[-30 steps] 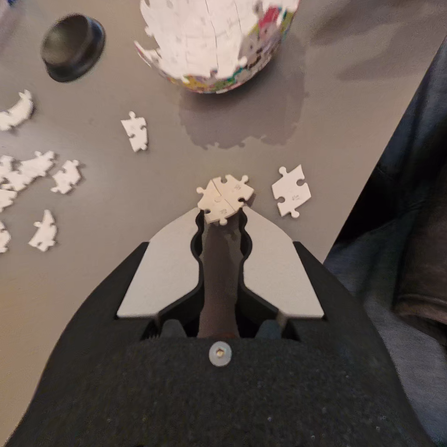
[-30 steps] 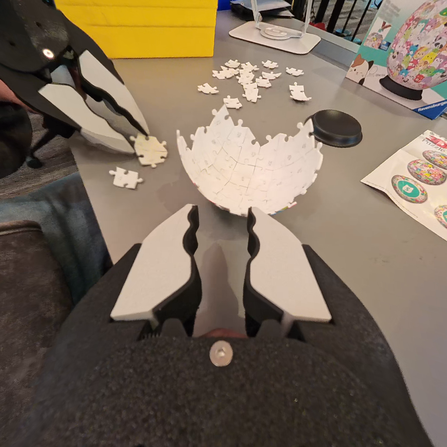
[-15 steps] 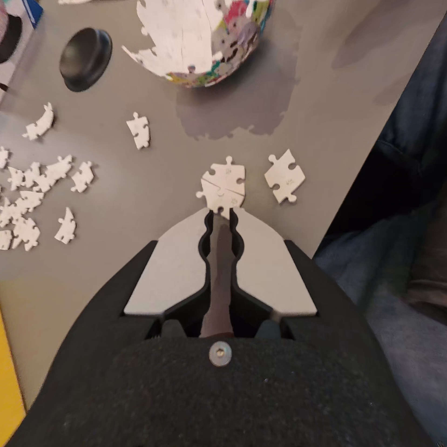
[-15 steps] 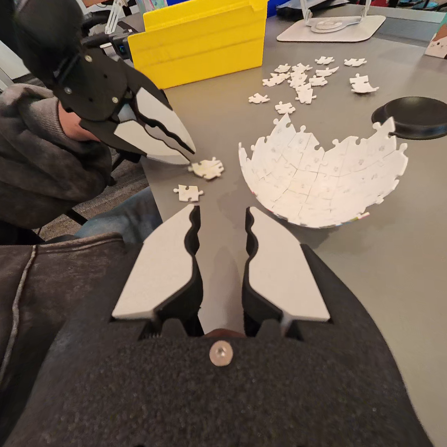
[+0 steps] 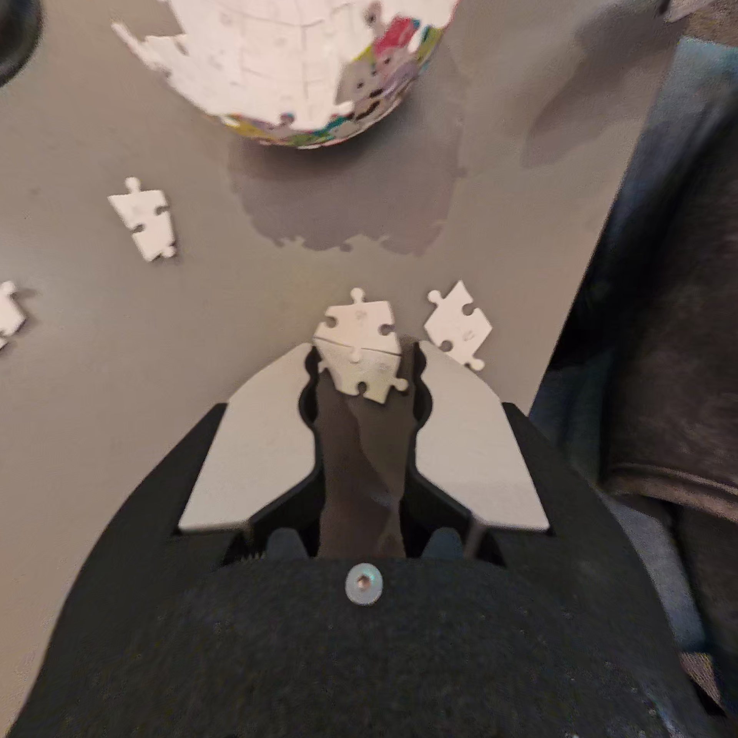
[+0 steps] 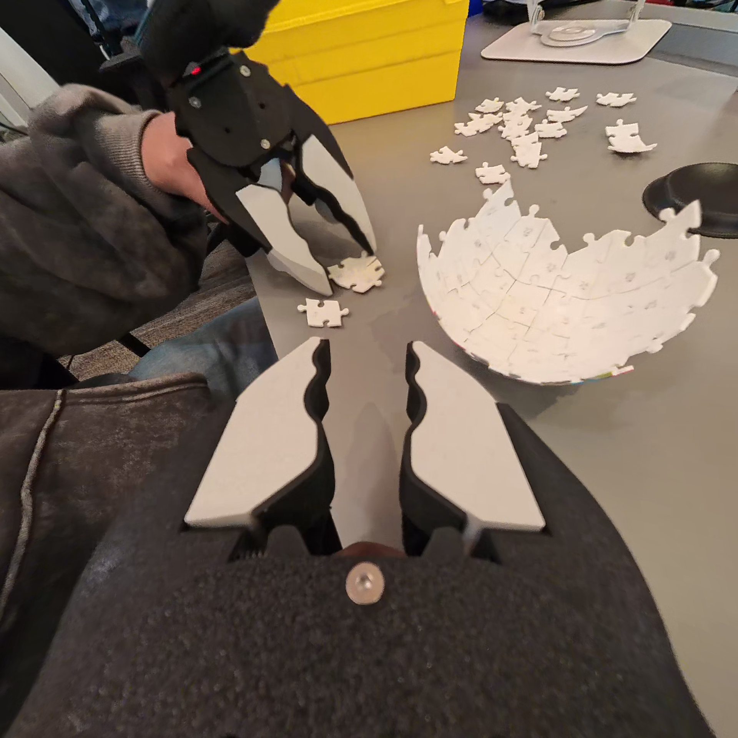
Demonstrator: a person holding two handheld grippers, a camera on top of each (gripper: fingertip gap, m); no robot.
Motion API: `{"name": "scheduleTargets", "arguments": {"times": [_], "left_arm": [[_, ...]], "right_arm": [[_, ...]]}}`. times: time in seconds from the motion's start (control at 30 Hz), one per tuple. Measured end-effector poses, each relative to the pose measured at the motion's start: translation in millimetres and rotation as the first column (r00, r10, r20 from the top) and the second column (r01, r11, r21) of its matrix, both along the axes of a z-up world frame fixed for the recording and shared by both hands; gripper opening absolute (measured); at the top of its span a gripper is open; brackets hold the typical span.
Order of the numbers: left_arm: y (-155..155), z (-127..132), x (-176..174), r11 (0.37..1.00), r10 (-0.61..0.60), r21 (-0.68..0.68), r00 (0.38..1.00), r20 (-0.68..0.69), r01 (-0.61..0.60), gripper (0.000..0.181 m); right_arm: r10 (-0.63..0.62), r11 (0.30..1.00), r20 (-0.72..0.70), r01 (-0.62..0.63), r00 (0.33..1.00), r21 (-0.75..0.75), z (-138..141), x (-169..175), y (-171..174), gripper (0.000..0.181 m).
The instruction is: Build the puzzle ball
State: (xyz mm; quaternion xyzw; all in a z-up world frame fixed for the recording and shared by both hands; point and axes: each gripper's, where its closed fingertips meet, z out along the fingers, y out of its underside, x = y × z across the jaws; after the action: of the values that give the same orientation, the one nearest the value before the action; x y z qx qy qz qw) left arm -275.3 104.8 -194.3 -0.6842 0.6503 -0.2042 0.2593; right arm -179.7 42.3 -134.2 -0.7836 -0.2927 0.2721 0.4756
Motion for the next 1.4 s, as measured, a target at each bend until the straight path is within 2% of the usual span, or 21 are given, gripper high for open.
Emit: {"name": "scheduleTargets", "arguments": {"times": [0.03, 0.13, 0.37, 0.47, 0.63, 0.73, 0.83, 0.97, 1.1, 1.23, 1.33, 1.4], "left_arm": [[-5, -1, 2, 0.999, -0.027, -0.025, 1.000, -0.006, 0.027, 0.038], [-6, 0, 4, 0.999, -0.043, -0.005, 0.999, -0.033, 0.043, 0.037], [5, 14, 0, 0.965, -0.034, 0.259, 0.999, -0.036, 0.043, 0.037], [-6, 43, 6, 0.921, -0.069, 0.385, 0.998, 0.014, 0.058, 0.037], [-55, 108, 39, 0.800, -0.211, 0.587, 0.974, 0.084, 0.122, 0.037], [-77, 126, 55, 0.728, -0.271, 0.667, 0.960, 0.065, 0.160, 0.037], [-92, 130, 66, 0.680, -0.309, 0.707, 0.951, 0.035, 0.195, 0.037], [-98, 124, 76, 0.656, -0.324, 0.720, 0.946, -0.003, 0.227, 0.037], [-98, 119, 81, 0.654, -0.324, 0.718, 0.946, -0.021, 0.240, 0.037], [-97, 115, 83, 0.635, -0.311, 0.733, 0.949, -0.046, 0.244, 0.037], [-96, 113, 84, 0.639, -0.307, 0.729, 0.950, -0.052, 0.246, 0.037], [-95, 113, 83, 0.633, -0.298, 0.735, 0.953, -0.061, 0.245, 0.037]], "right_arm": [[0.002, 1.000, 0.002, -0.002, 1.000, 0.001, 0, 0, 0, 0.036], [0.013, 1.000, 0.001, -0.013, 1.000, -0.004, -1, -3, -1, 0.036], [0.013, 1.000, -0.032, -0.013, 0.999, 0.007, 8, -5, -3, 0.035], [0.025, 1.000, -0.107, -0.025, 0.994, 0.000, 28, -6, -6, 0.033], [0.104, 0.991, -0.227, -0.119, 0.968, -0.054, 60, -16, -20, 0.041], [0.164, 0.962, -0.350, -0.227, 0.922, -0.148, 66, -24, -33, 0.046], [0.166, 0.948, -0.470, -0.271, 0.867, -0.165, 76, -25, -36, 0.042], [0.167, 0.941, -0.445, -0.277, 0.880, -0.195, 69, -24, -34, 0.032], [0.150, 0.954, -0.451, -0.249, 0.880, -0.170, 71, -19, -31, 0.004], [0.134, 0.950, -0.457, -0.245, 0.879, -0.194, 64, -20, -29, 0.004], [0.139, 0.943, -0.452, -0.258, 0.881, -0.213, 58, -25, -31, 0.012], [0.139, 0.951, -0.428, -0.241, 0.893, -0.194, 57, -27, -30, 0.003]]}}
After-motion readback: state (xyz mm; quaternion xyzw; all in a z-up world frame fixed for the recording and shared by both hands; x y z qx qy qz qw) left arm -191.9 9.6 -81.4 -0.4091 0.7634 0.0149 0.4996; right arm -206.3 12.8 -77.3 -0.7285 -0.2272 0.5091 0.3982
